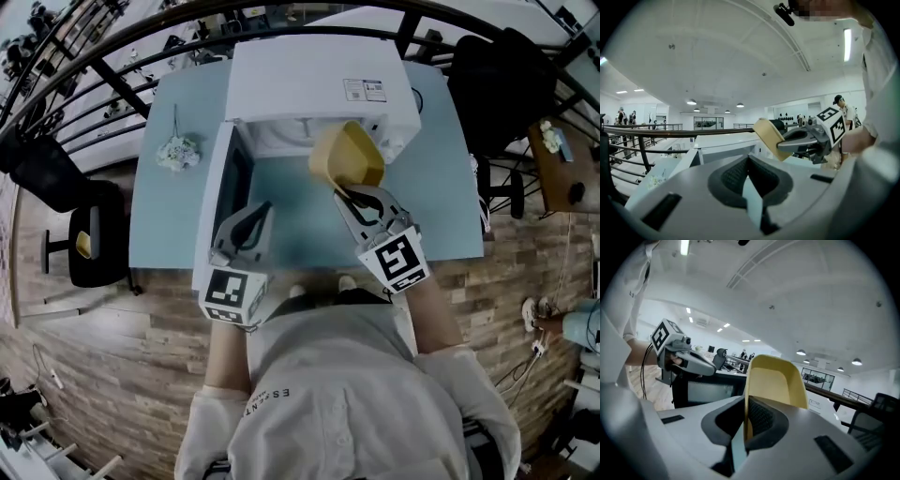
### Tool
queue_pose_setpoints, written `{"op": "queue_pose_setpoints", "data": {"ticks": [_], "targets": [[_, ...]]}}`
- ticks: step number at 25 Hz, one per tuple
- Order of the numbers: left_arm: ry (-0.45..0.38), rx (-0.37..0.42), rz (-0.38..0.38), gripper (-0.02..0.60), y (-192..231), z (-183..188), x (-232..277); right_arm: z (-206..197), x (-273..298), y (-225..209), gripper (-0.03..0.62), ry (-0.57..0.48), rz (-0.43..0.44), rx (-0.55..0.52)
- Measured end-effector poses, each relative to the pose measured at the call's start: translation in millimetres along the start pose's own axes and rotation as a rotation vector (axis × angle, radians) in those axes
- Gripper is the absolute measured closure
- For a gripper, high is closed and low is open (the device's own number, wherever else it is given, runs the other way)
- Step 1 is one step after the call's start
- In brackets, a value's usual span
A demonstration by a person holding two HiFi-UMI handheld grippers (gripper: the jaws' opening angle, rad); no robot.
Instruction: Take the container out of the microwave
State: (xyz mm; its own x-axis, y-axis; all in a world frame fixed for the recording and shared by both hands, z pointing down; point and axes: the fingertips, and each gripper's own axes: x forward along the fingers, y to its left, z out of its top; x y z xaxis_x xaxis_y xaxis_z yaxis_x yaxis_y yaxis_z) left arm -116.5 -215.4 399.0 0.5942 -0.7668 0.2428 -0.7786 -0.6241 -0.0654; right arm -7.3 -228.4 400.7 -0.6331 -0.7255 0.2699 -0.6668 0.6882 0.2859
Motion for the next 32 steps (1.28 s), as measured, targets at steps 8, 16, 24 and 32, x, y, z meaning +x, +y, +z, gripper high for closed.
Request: {"op": "queue_pose_setpoints", "data": {"ticks": [8, 16, 24, 32], "targets": [[-0.032, 0.019, 0.029, 0.588, 3.6, 15.4, -3.9, 13.9, -28.1, -18.9, 0.568, -0.138, -0.134, 0.16], [-0.078, 0.016, 0.05, 0.588, 4.6, 33.0, -3.0, 22.3, -49.6, -46.8, 0.572, -0.245, -0.258, 0.217], [-0.094, 0.025, 0.055, 0.588, -1.3, 45.1, 6.0, 26.2, -56.1, -59.4, 0.576, -0.255, -0.241, 0.21], [-0.094, 0.017, 0.062, 0.588, -4.2, 47.2, 15.1, 22.9, -51.6, -59.3, 0.576, -0.246, -0.225, 0.211]]}}
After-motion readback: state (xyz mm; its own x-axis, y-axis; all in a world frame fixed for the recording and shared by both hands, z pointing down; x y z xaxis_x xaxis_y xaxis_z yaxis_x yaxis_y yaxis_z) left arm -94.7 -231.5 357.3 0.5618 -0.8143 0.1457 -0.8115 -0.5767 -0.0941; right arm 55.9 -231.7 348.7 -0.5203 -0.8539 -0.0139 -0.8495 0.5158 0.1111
